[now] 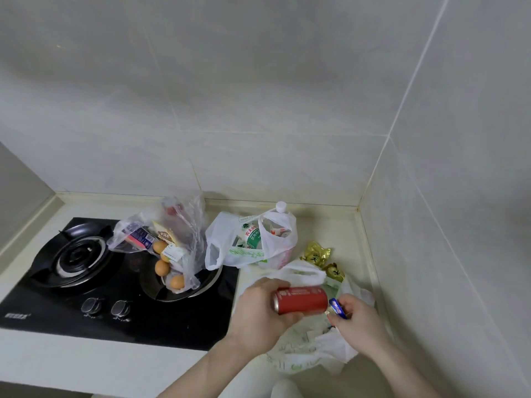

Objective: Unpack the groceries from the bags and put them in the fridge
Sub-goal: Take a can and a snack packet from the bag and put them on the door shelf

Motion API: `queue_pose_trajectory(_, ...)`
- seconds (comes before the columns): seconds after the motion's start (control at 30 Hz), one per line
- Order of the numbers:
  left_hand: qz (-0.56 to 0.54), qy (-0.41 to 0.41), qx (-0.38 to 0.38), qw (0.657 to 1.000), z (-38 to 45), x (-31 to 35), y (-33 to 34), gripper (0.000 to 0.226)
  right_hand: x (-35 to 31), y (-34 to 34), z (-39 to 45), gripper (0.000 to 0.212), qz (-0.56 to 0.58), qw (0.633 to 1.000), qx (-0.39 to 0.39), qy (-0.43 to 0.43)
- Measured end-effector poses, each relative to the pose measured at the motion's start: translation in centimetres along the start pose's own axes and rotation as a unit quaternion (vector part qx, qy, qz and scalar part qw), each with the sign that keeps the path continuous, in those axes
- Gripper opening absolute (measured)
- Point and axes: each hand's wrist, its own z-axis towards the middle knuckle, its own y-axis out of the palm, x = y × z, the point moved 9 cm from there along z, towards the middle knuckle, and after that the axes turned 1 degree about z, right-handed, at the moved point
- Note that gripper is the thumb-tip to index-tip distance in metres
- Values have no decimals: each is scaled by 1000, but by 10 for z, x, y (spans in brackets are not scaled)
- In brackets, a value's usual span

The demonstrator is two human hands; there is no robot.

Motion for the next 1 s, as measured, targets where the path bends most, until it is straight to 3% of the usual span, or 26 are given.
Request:
queue_pose_trajectory(0.1,-114,-62,43,991,-6,-5,-26,59,-9,-10,-9,18,27,999,28,-9)
queue_pose_trajectory(0.23,-145,-47,75,985,-12,13,-57,64,-22,-20,-25,18,76,996,45,-15)
queue_pose_trajectory(0.4,-102,32,30,994,-18,39,-71,54,-37,-32,-52,8,119,990,68,-18)
queue_pose_trajectory(0.67,-80,81,-50,992,-16,31,-83,70,-56,-22,-106,12,165,979,117,22)
queue_pose_trajectory(0.8,-90,118,-123,981,-20,33,-79,63,-50,-3,-143,9,173,970,151,77)
queue_pose_trajectory(1.0,-96,214,-171,957,-52,48,-57,66,-31,18,-219,6,182,951,217,125)
